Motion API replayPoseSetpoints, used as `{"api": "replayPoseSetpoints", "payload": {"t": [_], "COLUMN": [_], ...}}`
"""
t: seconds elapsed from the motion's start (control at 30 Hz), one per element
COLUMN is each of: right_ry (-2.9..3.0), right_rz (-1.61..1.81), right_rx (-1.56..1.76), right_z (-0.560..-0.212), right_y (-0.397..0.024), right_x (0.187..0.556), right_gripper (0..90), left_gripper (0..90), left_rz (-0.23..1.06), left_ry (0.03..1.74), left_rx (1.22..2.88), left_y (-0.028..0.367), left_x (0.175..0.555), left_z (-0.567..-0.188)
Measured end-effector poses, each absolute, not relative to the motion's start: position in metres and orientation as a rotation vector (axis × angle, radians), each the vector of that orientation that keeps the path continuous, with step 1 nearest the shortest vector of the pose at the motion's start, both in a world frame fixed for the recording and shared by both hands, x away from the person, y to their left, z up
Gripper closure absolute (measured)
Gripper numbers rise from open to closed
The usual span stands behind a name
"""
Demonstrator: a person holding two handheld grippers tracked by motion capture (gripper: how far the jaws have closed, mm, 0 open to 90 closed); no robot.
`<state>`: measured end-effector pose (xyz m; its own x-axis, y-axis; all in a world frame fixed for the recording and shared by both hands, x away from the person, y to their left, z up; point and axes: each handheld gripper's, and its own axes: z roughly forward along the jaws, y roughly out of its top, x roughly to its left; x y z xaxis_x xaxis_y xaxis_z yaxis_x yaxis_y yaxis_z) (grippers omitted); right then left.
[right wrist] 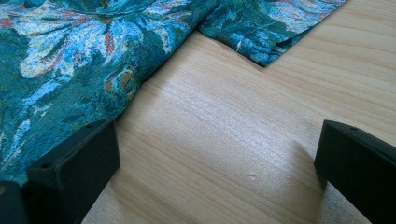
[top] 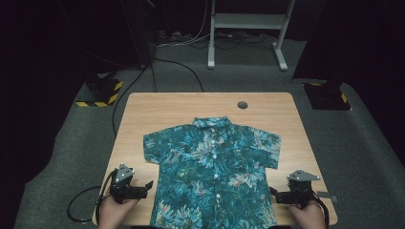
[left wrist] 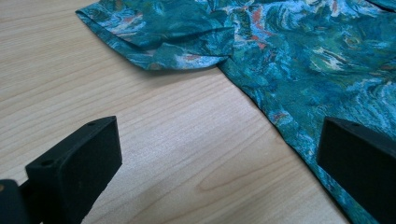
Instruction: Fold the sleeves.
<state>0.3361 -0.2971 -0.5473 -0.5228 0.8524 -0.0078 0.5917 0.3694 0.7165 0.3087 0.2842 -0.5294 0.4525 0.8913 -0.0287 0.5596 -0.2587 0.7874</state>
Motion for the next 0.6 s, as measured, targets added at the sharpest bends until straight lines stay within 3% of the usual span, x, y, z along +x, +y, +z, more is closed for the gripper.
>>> {"api": "replayPoseSetpoints", "payload": {"t": [0.27,0.6], "right_ry": [2.258,2.257], "right_rz": [0.947,0.948], "right_rx": [1.259,1.259], "right_z": [-0.547,-0.547], "right_y": [-0.297,-0.297], "right_x": [0.336,0.336], "right_gripper": [0.0,0.0], "left_gripper": [0.7,0.7], "left_rz": [0.506,0.56], "left_ry": [1.291,1.311], "left_rx": [1.882,1.867], "left_y": [0.29,0.292], "left_x": [0.317,0.324], "left_z": [-0.525,-0.514]}}
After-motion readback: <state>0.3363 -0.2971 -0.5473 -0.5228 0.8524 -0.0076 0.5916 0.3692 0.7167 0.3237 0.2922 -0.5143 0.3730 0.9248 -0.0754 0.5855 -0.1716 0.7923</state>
